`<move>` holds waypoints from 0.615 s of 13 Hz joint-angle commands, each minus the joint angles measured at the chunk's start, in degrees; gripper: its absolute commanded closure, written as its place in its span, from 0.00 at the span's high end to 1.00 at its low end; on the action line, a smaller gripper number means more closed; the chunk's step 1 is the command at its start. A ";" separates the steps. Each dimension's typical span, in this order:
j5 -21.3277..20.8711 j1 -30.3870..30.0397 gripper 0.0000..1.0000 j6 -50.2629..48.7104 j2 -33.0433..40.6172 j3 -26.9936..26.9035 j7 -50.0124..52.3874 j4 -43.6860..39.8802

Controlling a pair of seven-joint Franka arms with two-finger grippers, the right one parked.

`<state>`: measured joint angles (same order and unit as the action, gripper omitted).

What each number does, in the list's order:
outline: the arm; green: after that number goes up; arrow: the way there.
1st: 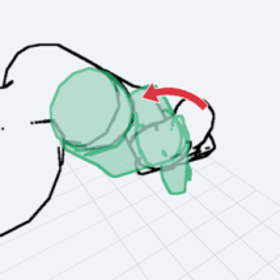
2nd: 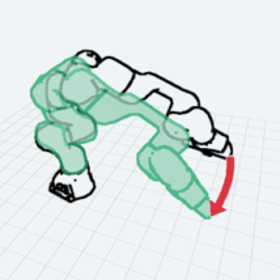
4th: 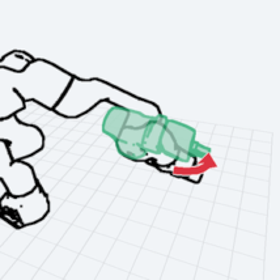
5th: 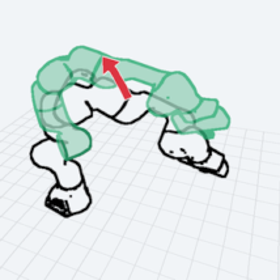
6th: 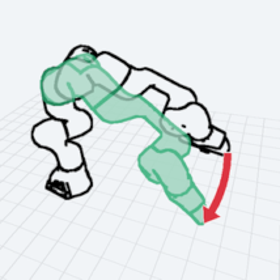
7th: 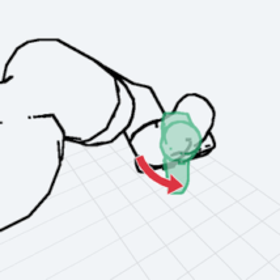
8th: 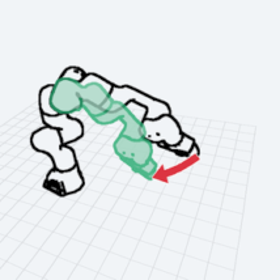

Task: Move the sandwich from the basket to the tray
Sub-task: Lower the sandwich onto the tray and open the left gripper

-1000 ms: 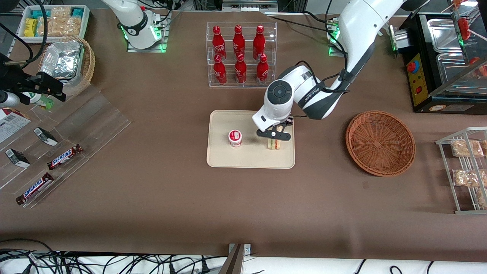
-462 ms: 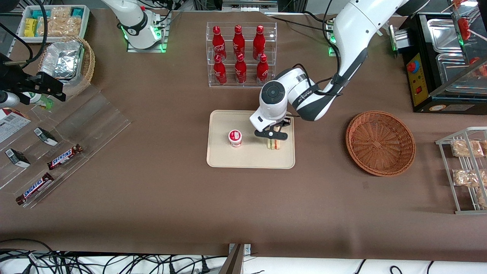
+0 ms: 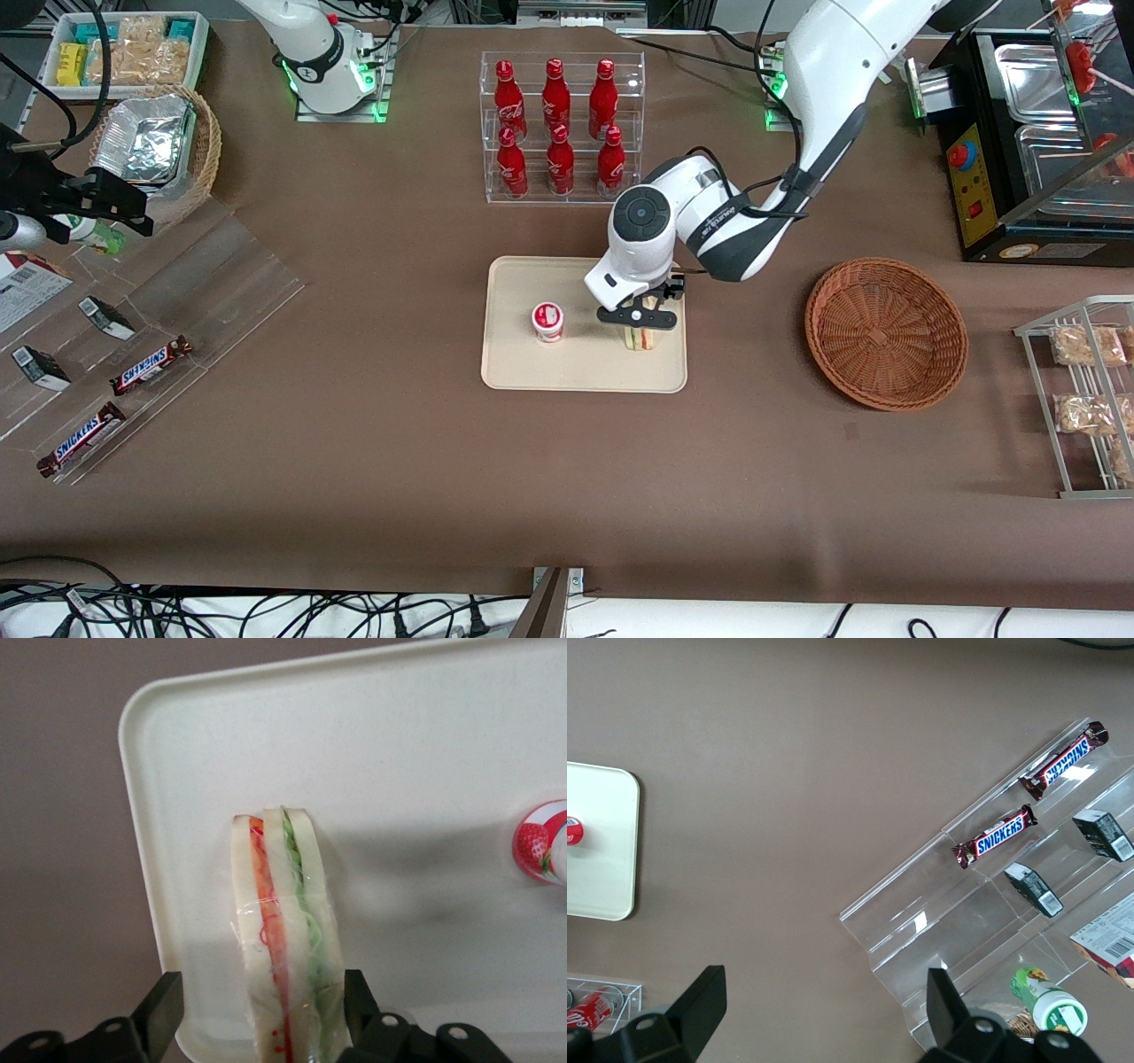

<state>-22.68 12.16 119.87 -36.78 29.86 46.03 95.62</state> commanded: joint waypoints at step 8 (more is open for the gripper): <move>3.78 -6.87 1.00 -17.81 6.01 0.03 0.64 -16.07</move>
<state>-19.93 6.92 105.89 -31.40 29.75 46.66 82.69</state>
